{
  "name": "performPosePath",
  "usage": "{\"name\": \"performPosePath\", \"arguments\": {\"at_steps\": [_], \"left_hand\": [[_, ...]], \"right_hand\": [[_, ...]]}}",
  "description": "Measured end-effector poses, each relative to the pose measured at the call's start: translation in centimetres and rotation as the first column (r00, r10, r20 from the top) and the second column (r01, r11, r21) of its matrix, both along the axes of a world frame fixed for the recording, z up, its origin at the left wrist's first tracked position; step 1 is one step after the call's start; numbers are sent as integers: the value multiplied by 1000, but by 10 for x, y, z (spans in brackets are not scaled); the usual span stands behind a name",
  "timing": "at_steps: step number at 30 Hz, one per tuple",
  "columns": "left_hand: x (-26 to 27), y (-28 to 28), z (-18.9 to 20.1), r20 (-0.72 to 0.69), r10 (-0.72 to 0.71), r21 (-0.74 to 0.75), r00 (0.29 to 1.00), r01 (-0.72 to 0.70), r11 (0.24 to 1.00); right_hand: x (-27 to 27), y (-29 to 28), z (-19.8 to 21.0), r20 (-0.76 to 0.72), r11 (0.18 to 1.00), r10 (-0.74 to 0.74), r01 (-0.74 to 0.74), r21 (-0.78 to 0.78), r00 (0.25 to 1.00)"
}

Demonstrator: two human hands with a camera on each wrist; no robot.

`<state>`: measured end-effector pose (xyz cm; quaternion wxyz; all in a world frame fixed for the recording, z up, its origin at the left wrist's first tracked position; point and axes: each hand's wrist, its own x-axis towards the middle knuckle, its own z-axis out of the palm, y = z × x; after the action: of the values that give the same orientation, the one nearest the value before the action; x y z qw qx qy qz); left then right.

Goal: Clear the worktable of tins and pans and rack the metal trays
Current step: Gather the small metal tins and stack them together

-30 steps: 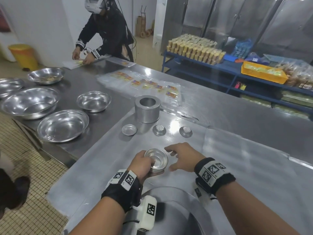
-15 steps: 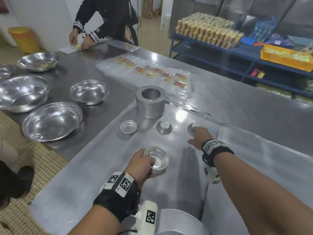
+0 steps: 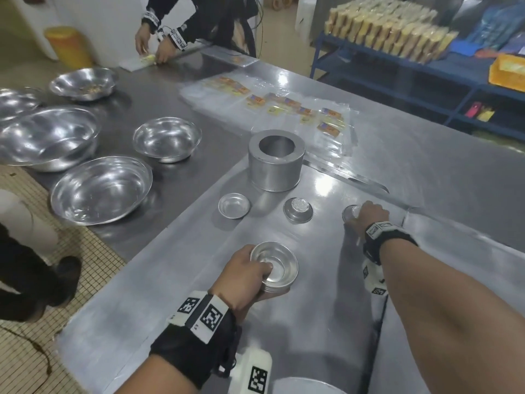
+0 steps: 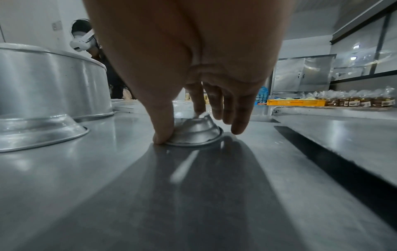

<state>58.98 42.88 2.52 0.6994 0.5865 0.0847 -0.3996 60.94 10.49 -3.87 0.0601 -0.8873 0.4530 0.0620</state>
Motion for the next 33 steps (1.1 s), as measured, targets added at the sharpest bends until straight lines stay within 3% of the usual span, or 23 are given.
{"name": "performPosePath", "arguments": {"at_steps": [11,17,20,25,33], "left_hand": [[-19,33,10,15,10,3,1000,-10,1000],[-35,55,26,35,-1,-14,999,2,1000],[-44,66,36,18,6,-25,1000,-6,1000],[-52,84,51,14,10,-8,1000,-10,1000],[-54,104,65,-17,20,-61,1000,-21,998]], "right_hand": [[-22,36,55,105,978,148,-161,133,984],[-45,97,120,164,941,281,-305,148,946],[-60,134,144,270,927,271,-326,186,924],[-91,196,169,496,900,300,-414,137,815],[-132,271,169,703,787,335,-596,156,627]]}}
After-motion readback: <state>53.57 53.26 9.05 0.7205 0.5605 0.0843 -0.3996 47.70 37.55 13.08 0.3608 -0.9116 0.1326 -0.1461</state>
